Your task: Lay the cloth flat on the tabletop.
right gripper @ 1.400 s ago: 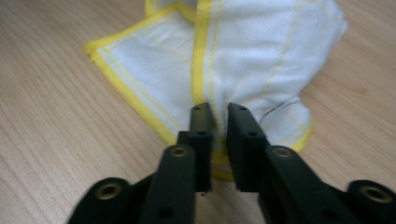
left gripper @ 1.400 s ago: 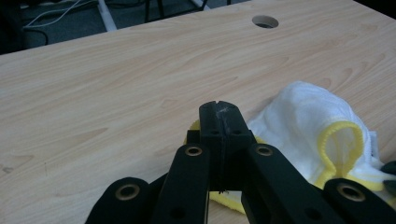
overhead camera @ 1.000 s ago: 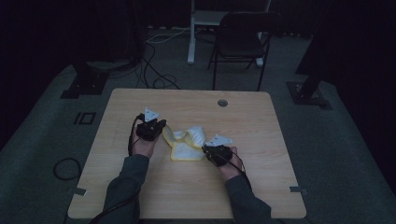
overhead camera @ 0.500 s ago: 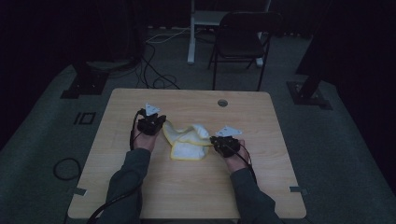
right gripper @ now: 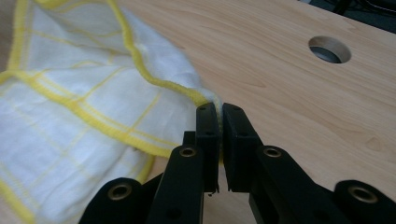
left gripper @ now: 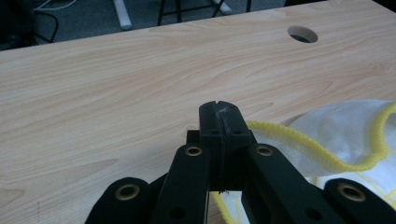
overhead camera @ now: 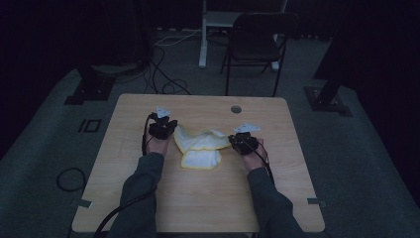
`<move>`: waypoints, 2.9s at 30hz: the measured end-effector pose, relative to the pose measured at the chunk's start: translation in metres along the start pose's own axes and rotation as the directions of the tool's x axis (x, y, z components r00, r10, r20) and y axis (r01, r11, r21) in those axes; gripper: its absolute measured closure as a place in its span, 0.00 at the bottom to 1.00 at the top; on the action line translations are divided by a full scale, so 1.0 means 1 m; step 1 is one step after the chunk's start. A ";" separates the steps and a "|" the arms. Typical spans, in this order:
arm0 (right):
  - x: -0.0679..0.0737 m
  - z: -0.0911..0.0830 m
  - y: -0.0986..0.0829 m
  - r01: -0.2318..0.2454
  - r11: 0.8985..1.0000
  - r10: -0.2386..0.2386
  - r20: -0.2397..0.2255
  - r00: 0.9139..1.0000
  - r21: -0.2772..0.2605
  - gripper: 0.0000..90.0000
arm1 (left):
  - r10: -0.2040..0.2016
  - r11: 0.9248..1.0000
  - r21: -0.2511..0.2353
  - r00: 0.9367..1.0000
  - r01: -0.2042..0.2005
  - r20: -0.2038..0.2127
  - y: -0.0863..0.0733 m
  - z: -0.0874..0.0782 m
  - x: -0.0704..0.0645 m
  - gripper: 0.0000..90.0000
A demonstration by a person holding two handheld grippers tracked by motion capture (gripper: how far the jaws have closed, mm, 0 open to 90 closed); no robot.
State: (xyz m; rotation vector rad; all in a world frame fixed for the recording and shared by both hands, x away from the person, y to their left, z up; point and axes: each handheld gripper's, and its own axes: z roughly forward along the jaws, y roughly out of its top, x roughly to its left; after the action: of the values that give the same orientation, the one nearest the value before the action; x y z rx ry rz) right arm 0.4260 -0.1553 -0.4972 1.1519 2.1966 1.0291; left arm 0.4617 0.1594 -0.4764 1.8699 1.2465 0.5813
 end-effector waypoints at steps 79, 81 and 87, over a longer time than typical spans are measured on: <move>-0.054 0.022 0.018 -0.090 0.992 0.080 0.105 0.991 0.093 0.96 | 0.146 0.955 0.254 0.988 -0.155 0.054 -0.062 0.004 -0.012 1.00; -0.053 0.024 0.017 -0.084 0.991 0.074 0.101 0.992 0.100 0.95 | 0.153 0.954 0.253 0.987 -0.158 0.042 -0.062 0.003 -0.015 1.00; -0.047 0.024 0.017 -0.077 0.991 0.069 0.079 0.994 0.105 0.81 | 0.136 0.966 0.209 0.985 -0.156 0.107 -0.065 -0.006 -0.024 0.95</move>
State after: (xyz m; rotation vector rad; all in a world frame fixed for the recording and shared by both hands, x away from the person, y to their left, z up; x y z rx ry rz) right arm 0.4764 -0.1787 -0.4963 1.3066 2.1882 0.8903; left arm 0.4121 0.1528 -0.5249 2.1594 1.1562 0.4450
